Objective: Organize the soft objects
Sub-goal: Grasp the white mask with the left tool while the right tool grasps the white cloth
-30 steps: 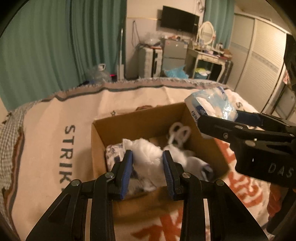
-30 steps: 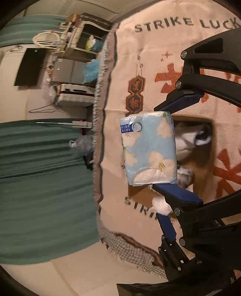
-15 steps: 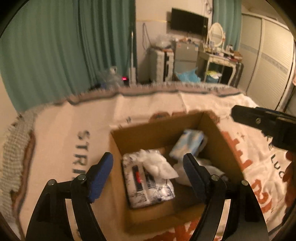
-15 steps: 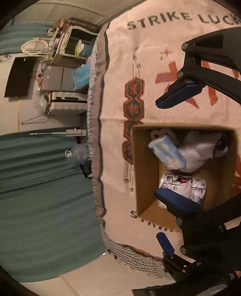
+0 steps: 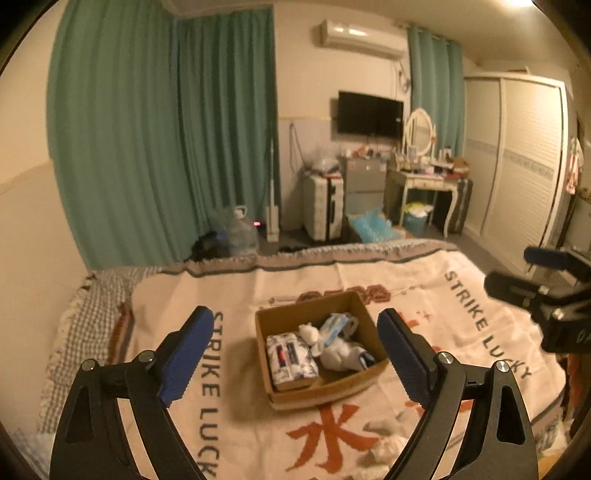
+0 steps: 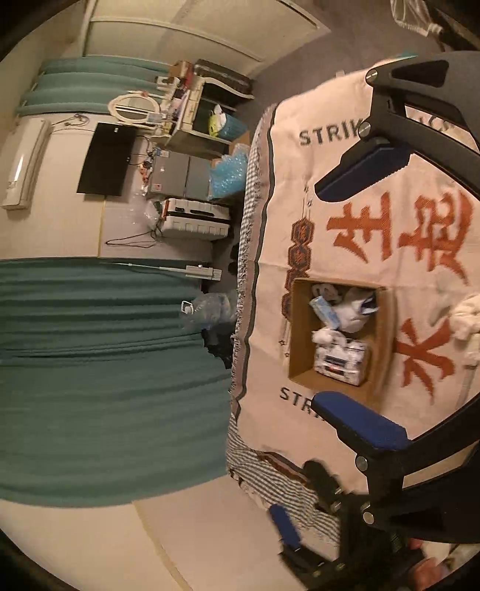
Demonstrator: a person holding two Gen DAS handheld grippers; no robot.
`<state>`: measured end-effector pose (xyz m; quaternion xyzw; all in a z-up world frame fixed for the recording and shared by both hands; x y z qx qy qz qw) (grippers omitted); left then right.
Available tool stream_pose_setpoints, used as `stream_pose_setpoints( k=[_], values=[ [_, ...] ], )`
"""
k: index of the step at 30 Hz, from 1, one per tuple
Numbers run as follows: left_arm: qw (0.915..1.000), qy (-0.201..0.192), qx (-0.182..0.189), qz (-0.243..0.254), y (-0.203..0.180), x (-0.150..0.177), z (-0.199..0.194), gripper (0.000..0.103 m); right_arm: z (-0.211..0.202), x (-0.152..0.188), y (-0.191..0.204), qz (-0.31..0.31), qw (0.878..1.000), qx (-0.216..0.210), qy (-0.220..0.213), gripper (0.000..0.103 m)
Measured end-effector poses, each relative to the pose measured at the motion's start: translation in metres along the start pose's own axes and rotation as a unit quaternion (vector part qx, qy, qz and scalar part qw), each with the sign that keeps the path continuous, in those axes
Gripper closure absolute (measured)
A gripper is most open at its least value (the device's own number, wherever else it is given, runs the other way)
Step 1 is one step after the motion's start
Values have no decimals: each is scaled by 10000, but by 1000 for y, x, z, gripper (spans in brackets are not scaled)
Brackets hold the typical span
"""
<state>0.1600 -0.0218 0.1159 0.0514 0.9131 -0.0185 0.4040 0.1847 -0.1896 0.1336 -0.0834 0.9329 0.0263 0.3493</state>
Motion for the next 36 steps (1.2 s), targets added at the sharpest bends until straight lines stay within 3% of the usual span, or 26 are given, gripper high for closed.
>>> stream_pose_setpoints(
  k=[4, 9, 15, 19, 22, 27, 30, 32, 36],
  values=[
    [10000, 39, -29, -14, -4, 29, -15, 12, -14, 41, 2, -15, 9998, -148, 156, 0],
    [9991, 416, -77, -74, -15, 78, 3, 12, 7, 105, 5, -141, 9984, -270, 484, 0],
    [9958, 798, -202, -408, -23, 135, 50, 12, 81, 183, 6, -94, 9924, -416, 1151, 0],
    [9921, 934, -655, -525, -23, 169, 85, 12, 137, 226, 5, -83, 9853, -534, 1620, 2],
    [9866, 1264, -810, -639, -22, 189, 113, 12, 166, 241, 6, -138, 9805, -609, 1862, 9],
    [9791, 1835, -500, -719, -34, 217, 144, 12, 204, 260, 14, -184, 9708, -964, 2189, 28],
    [9783, 1953, -493, -492, -48, 227, 150, 12, 218, 268, 21, -285, 9652, -1106, 2353, 49],
    [9787, 1974, -365, -424, -57, 232, 151, 12, 218, 270, 22, -334, 9640, -1171, 2366, 79],
    [9794, 1976, -172, -379, -73, 237, 148, 12, 206, 269, 13, -285, 9686, -1155, 2181, 86]
  ],
)
Point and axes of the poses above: each gripper's, at about its wrist camera, not at the fingertips, and z roughly the way its jaws point, y to its left, x to its underside, the point moved 7 cm from there along z, roughly the way its jaws point, and after that the axes turned 12 degrees about y, right-handed, at the moved point
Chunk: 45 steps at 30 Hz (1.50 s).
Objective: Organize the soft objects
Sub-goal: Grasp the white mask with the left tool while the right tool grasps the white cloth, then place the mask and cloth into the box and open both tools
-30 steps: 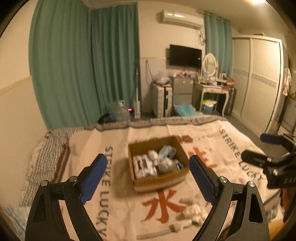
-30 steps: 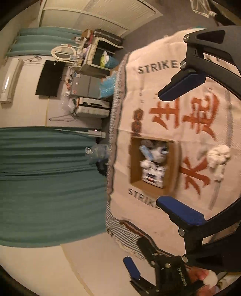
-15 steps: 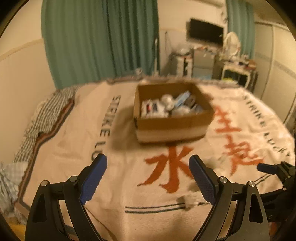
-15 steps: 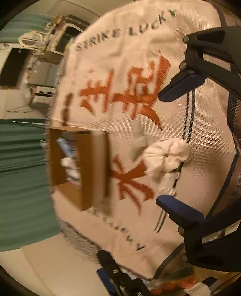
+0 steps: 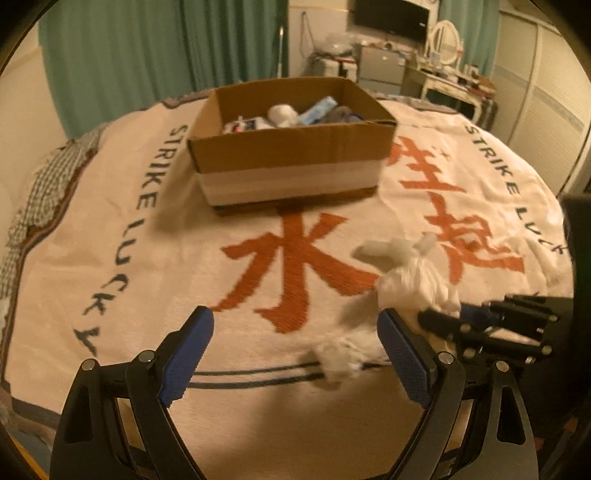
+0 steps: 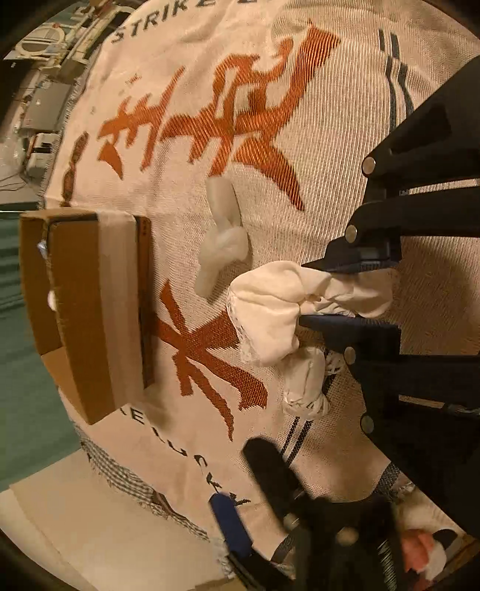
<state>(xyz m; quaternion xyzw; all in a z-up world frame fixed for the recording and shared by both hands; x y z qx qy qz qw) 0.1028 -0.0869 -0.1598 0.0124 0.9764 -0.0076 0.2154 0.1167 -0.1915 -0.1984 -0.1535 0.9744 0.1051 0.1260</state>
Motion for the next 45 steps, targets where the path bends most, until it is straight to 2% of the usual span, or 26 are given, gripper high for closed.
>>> stream_pose_setpoints(
  k=[3, 10, 14, 18, 21, 22, 24, 34, 45],
  values=[
    [9998, 142, 151, -33, -12, 7, 5, 13, -11, -1, -10, 209, 9997, -36, -146, 87],
    [9977, 482, 440, -170, -33, 19, 28, 14, -22, 0, -24, 204, 9992, 203, -288, 87],
    [9975, 505, 306, -377, -33, 17, 43, 14, -19, 1, -24, 122, 9992, 238, -281, 87],
    [9964, 618, 328, -480, -33, 18, 57, 26, -18, 0, -27, 95, 9992, 258, -296, 87],
    [9955, 652, 388, -571, -32, 21, 61, 28, -17, 0, -29, 136, 9992, 232, -290, 87],
    [9952, 647, 439, -589, -32, 22, 61, 35, -16, 0, -30, 143, 9992, 239, -282, 87],
    [9954, 647, 445, -541, -32, 21, 60, 43, -15, 0, -31, 147, 9992, 253, -261, 86],
    [9958, 525, 657, -369, -30, 21, 28, 47, -37, 2, -21, 233, 9988, 220, -365, 87],
    [9967, 240, 774, -96, -17, 15, -33, 47, -102, 0, 17, 154, 9954, 483, -808, 87]
  ],
)
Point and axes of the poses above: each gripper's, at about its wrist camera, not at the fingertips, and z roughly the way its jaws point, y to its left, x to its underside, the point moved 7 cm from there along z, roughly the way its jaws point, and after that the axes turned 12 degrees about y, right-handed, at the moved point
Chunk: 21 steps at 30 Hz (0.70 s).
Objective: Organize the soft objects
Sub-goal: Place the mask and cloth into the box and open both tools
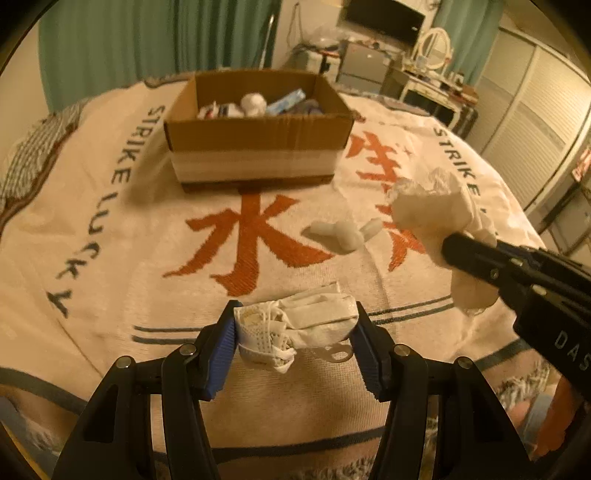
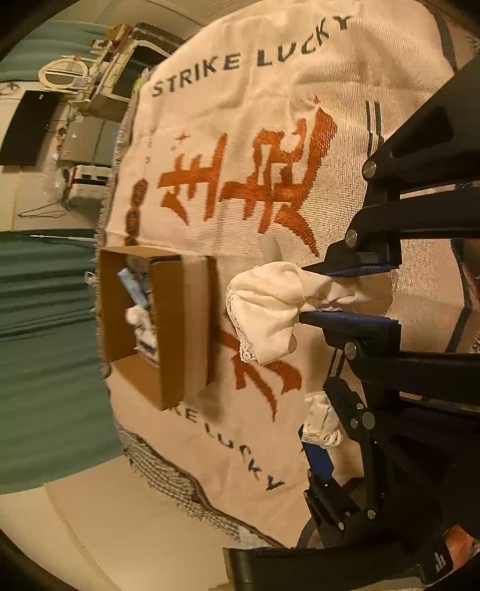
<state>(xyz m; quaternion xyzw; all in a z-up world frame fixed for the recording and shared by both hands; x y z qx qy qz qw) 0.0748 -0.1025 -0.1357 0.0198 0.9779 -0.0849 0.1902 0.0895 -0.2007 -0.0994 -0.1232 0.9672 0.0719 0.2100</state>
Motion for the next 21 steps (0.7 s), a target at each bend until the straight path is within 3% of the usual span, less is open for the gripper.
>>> stream_pose_setpoints(
  k=[8, 15, 21],
  values=[
    [9990, -352, 47, 253, 23, -43, -50, 47, -41, -38, 18, 199, 9987, -196, -437, 87],
    [9942, -917, -52, 564, 39, -138, -90, 47, -73, -125, 30, 152, 9937, -292, -1075, 87],
    [9919, -1116, -23, 610, 47, -212, -65, 47, -49, -203, 28, 101, 9920, -285, -1229, 87]
  ],
)
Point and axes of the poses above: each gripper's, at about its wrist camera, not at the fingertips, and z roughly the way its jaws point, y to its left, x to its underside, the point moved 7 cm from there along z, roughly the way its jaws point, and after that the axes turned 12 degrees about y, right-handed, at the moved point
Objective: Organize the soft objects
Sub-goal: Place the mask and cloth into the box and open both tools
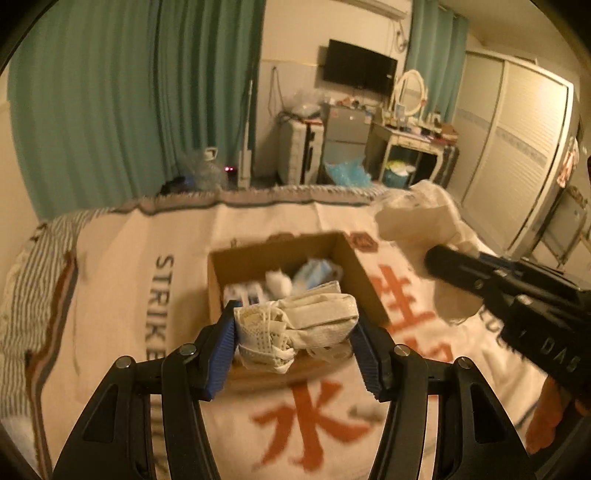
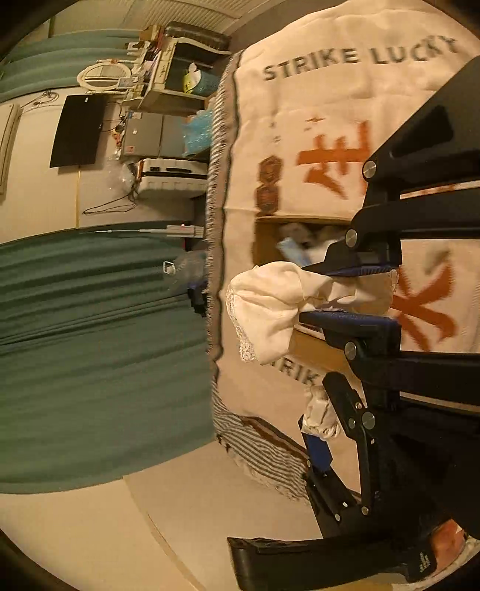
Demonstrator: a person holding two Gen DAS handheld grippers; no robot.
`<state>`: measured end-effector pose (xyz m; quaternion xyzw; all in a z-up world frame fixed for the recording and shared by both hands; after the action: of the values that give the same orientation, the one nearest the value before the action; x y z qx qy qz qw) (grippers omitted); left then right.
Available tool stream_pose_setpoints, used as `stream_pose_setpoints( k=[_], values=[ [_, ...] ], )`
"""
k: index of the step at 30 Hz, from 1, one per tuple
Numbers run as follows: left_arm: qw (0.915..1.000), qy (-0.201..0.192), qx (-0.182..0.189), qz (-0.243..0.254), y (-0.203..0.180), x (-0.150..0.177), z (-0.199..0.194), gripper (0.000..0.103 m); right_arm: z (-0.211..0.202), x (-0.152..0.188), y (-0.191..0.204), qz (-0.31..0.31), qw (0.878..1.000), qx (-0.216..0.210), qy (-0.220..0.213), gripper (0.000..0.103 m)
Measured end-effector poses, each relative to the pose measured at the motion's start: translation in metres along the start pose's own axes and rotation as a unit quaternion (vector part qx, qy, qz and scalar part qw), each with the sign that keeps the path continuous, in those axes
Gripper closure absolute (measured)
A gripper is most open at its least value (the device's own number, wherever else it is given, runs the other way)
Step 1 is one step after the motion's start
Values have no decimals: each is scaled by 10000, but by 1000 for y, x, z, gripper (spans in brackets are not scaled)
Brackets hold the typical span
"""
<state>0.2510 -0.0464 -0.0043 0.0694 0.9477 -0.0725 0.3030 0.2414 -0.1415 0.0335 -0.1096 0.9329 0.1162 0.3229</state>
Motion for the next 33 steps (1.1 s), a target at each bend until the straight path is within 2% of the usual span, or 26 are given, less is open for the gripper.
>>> stream_pose_setpoints(
  k=[5, 10, 14, 16, 18, 19, 21, 23, 25, 28, 33],
  values=[
    [9996, 177, -155, 125, 17, -20, 66, 47, 74, -28, -18, 56, 9995, 144, 258, 87],
    [9987, 485, -83, 122, 34, -25, 124, 47, 143, -29, -42, 202, 9976, 178, 635, 87],
    [9976, 542, -230, 353, 38, -29, 149, 47, 182, -25, -59, 275, 9959, 168, 844, 87],
    [9976, 546, -134, 416, 34, -27, 151, 46, 192, -26, -64, 389, 9956, 46, 848, 87],
    [9971, 426, -237, 584, 32, -22, 150, 44, 198, -25, -67, 478, 9947, -68, 902, 86],
    [9966, 394, -339, 632, 32, -20, 150, 43, 199, -25, -68, 490, 9947, -70, 903, 85],
    [9958, 498, -437, 635, 33, -17, 150, 35, 194, -25, -67, 470, 9954, 16, 834, 72],
    [9958, 525, -385, 641, 35, -15, 146, 34, 185, -27, -65, 503, 9960, 93, 734, 37],
    [9952, 435, -500, 725, 33, -14, 130, 33, 169, -30, -63, 524, 9965, 149, 628, 33],
    [9947, 367, -529, 797, 28, -19, 100, 33, 137, -37, -59, 503, 9972, 233, 498, 32],
    [9959, -166, -518, 719, 16, -35, 19, 32, 54, -51, -47, 314, 9985, 419, 142, 32]
  ],
)
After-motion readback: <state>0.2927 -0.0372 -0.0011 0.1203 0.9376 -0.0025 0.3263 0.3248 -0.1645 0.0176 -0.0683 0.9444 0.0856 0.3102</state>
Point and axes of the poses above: each gripper's, at about its wrist camera, not at the fingertips, and z roughly the way its jaws point, y to its left, x to its underside, the point moved 7 cm from there along z, roughly the way its jaws point, and after that the axes turned 12 degrees about y, right-handed, at the moved point
